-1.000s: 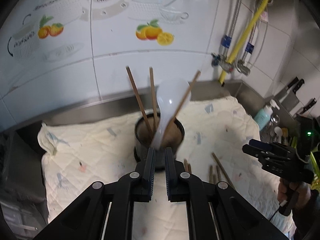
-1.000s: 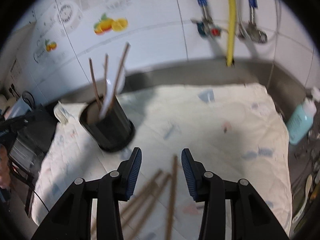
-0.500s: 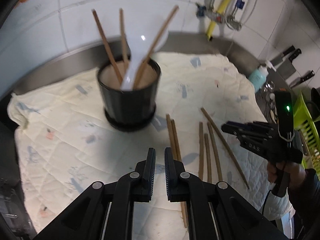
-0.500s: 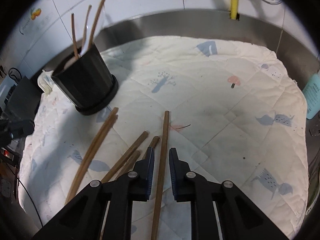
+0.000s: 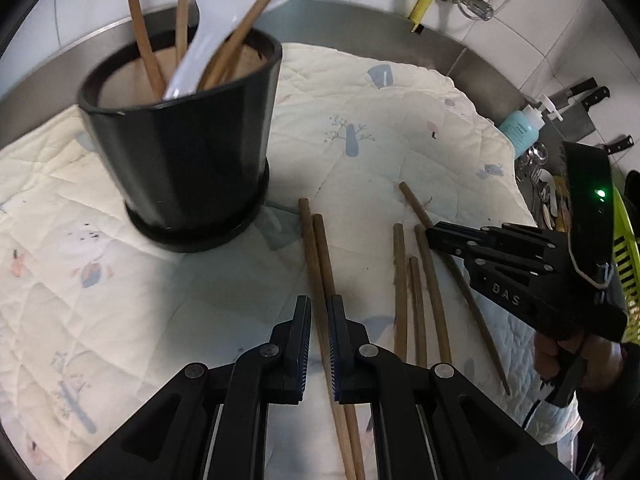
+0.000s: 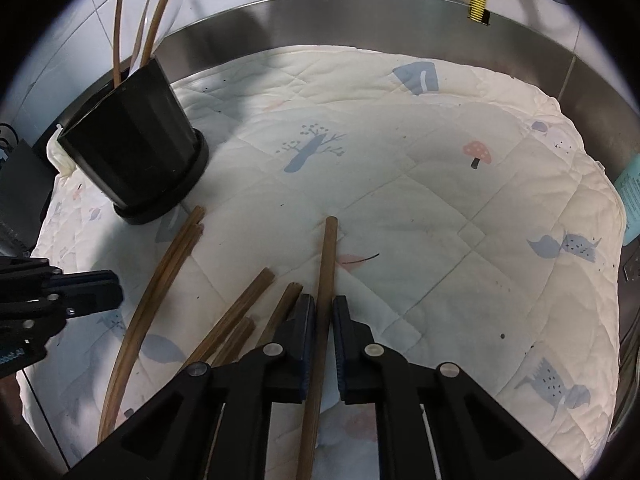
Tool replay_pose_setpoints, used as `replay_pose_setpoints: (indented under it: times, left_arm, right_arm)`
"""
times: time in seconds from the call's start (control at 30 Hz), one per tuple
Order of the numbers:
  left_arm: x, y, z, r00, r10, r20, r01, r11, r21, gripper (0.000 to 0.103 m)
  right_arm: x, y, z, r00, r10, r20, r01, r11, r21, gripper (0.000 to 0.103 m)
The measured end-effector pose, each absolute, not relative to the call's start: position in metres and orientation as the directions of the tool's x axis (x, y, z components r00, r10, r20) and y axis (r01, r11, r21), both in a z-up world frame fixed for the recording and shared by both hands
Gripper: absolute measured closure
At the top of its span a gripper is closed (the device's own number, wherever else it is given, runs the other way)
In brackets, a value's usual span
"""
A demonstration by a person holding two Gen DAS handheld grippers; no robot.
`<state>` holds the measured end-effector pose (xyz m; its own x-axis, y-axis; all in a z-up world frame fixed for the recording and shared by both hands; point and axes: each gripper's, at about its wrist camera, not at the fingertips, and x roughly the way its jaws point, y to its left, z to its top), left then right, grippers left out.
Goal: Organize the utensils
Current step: 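Grasp a chopstick with the left tool while the right tool grasps another chopstick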
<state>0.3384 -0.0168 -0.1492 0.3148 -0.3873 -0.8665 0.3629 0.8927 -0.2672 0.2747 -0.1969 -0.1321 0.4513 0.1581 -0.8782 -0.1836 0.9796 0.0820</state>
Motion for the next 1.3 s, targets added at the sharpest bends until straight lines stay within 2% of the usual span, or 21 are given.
replay_pose_setpoints:
  times: [0.53,0.7,0.9,1.0,1.3]
  left_arm:
    - [0.359,-0.031,-0.171,0.340,-0.361,-0.869,0.335,0.909,-0.247,0.094]
    - [0.359,-0.032,-0.169,0.371,-0.307,-0.876,0.339,0.923,-0.180,0.094]
    - [0.360,-0.034,-0.168,0.342,-0.344,-0.875,0.340,0.913,-0.226,0.094]
    - [0.355,-0.042,-0.167,0.352,-0.324,-0.878,0.363,0.912,-0.191,0.094]
    - [0.364,-0.040,-0.169,0.357,-0.323,-0.876,0.337,0.920,-0.201,0.094]
  right_arm:
    - [0.275,-0.199,-0.132,0.448,0.157,-0.880,-0.184,0.980,0.081,0.092]
    - [0.274,-0.201,-0.131,0.445,0.152,-0.883,-0.183,0.980,0.077,0.092]
    - [0.276,-0.201,-0.131,0.443,0.152,-0.884,-0.180,0.981,0.078,0.092]
    - [0.275,-0.201,-0.131,0.444,0.149,-0.884,-0.182,0.981,0.074,0.092]
    - [0.271,-0.205,-0.130,0.446,0.154,-0.882,-0.171,0.982,0.085,0.092]
